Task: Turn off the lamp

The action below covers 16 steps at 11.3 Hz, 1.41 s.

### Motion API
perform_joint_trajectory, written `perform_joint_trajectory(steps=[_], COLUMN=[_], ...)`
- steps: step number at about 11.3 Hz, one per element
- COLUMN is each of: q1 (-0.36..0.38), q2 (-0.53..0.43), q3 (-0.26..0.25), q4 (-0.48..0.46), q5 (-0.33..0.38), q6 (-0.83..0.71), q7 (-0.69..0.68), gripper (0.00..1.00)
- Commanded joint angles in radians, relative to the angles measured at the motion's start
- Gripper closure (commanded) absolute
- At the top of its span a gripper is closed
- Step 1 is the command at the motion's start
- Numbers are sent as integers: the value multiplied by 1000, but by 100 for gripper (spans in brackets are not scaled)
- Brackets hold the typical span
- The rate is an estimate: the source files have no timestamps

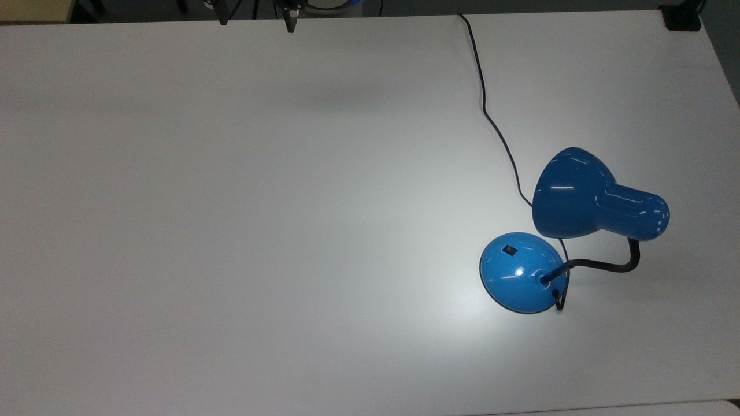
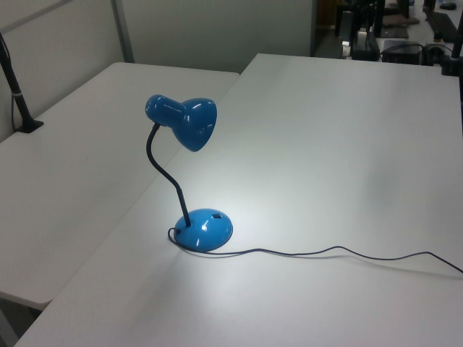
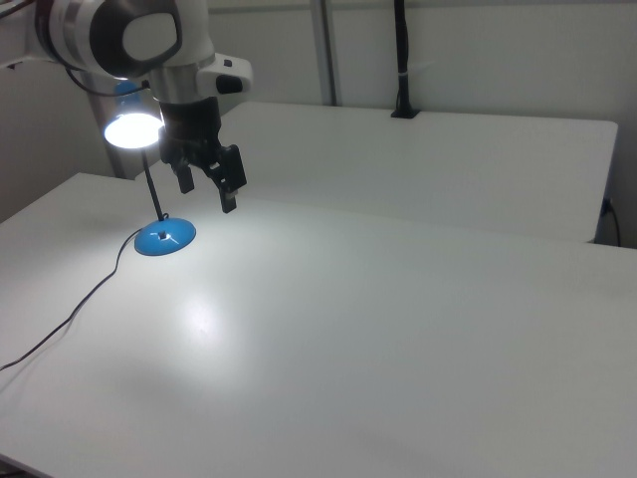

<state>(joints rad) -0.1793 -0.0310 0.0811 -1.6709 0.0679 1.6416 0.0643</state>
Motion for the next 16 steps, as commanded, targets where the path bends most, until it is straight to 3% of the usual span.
perform_joint_trajectory(steps=[1,10,11,13,14,16], q1=[-5,-5,-5,-5,-2,4], q2=[0,3,3,5,9,14], q3=[5,-9,-9,-11,-9,-7], q4=[20,33,33,33,31,30], q5=[-17,-14,-13,-8,-8,-8], q6=[-72,-91,-91,-91,-91,-91], q7=[14,-96,-127,-146,-146,-141], gripper=[0,0,5,25,48,82])
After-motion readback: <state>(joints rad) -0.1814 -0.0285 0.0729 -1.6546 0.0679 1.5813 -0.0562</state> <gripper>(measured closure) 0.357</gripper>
